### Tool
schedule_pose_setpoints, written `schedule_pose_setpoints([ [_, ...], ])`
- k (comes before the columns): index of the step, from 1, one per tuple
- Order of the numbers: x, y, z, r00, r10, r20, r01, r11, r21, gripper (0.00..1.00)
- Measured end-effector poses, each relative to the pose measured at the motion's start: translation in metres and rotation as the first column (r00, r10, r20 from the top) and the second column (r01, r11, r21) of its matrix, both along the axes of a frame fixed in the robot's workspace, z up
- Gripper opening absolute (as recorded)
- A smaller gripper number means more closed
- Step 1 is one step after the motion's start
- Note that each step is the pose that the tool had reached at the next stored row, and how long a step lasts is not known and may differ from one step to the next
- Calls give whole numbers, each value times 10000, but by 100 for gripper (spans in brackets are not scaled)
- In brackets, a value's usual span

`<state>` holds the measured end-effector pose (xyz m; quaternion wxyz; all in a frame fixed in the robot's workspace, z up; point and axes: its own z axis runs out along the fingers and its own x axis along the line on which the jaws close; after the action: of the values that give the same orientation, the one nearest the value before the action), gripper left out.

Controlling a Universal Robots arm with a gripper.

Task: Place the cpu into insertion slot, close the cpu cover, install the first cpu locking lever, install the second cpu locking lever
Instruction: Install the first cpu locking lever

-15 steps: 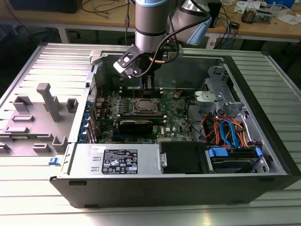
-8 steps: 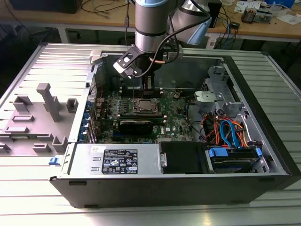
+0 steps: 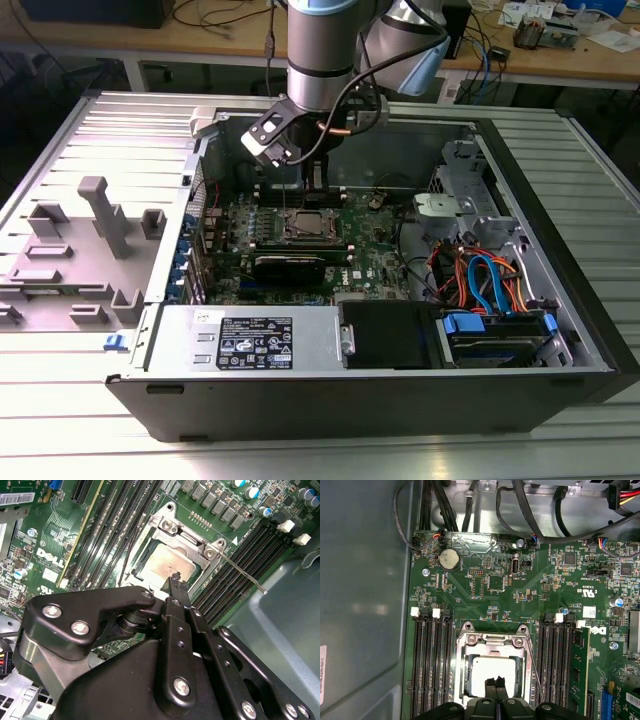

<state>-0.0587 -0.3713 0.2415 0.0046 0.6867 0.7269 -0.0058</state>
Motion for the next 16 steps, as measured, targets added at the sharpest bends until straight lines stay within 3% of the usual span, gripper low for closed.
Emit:
schedule_pose_setpoints([
  [3, 0, 0, 0, 10000, 92, 0, -92, 10000, -1, 11],
  [5, 0, 0, 0, 9991, 416, 0, -416, 9991, 0, 11],
  [9, 0, 0, 0, 9926, 1212, 0, -1212, 9926, -1, 11],
  [13, -1, 0, -1, 9798, 2001, 0, -2001, 9798, -1, 11],
  [16, -1, 0, -1, 9620, 2732, 0, -2732, 9620, 0, 11],
])
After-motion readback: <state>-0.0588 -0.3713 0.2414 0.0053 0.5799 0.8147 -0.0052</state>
